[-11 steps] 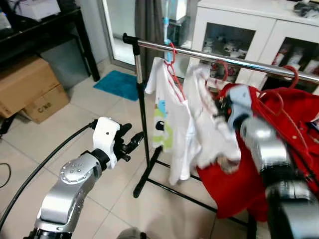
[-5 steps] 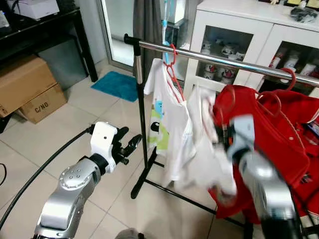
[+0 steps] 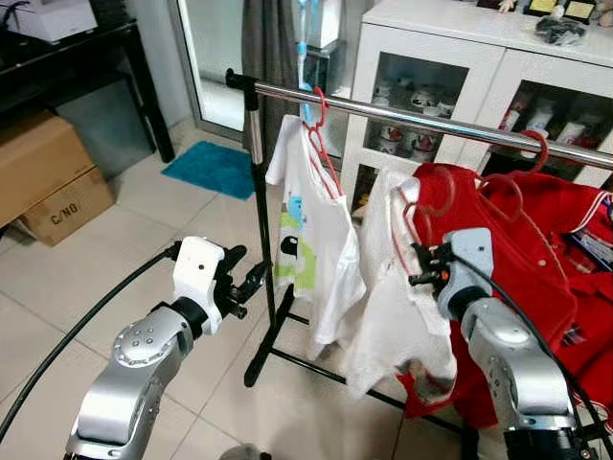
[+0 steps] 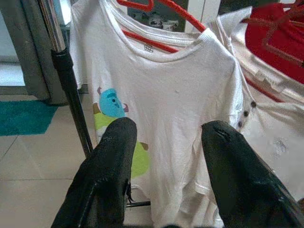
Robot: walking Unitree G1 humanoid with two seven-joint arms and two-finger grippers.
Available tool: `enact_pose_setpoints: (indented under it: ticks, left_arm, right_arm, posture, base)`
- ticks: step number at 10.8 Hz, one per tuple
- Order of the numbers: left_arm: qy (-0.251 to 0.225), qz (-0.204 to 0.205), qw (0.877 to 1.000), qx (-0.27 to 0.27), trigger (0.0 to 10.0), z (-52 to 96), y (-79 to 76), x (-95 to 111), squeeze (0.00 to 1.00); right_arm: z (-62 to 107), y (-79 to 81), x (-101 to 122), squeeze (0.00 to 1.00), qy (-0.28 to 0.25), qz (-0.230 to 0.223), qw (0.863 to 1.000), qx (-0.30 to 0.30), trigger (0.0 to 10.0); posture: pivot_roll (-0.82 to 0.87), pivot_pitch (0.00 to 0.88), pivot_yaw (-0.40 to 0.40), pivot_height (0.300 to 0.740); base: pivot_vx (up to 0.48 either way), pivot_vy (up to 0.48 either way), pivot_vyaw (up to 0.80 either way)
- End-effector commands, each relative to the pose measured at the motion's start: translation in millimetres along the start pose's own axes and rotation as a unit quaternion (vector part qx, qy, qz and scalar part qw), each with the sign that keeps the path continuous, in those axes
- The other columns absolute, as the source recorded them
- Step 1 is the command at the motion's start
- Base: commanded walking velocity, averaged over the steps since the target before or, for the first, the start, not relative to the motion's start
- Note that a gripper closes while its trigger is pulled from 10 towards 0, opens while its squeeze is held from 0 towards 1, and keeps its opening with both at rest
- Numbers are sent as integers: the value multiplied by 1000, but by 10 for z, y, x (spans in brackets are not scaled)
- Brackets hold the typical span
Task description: Hang hanger
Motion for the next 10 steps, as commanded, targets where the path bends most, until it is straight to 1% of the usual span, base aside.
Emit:
enact_pose_setpoints:
  ticks: [1,2,8,10]
  left_arm:
    - [-7,-8,1000,0,10000,-12,0,43,0]
    - [-7,-8,1000,0,10000,-10,0,44,0]
    - [-8,-9,1000,1,10000,-17,3,49,0]
    - [-7,-8,1000,1,10000,-16,6,45,0]
  right_arm:
    - [21,-1,110,0,-14,11,1000,-6,10000]
    - [27,17,95,0,-8,14,1000,-3,10000]
    - [28,2,101,0,4,20,1000,-5,10000]
    - [39,-23,115,0,4,37,999,0,10000]
  posture:
    - [5,0,-22,740]
    - [7,0,-23,740]
    - [7,0,-26,740]
    - [6,0,-27,740]
  base:
    - [0,0,0]
    - [0,0,0]
    - [-281,0,0]
    - [0,0,0]
Point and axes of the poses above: a point about 5 cm out from each wrist's last joint towards the gripper, its own z axis pointing back from the gripper into the wrist, its own x axis along the axis of the wrist's last joint, y = z × x, the point moved 2 cm from there along -z, pointing out of the wrist towards the gripper, and after that the axes turned 12 degrees about z, right-handed, at the moved point
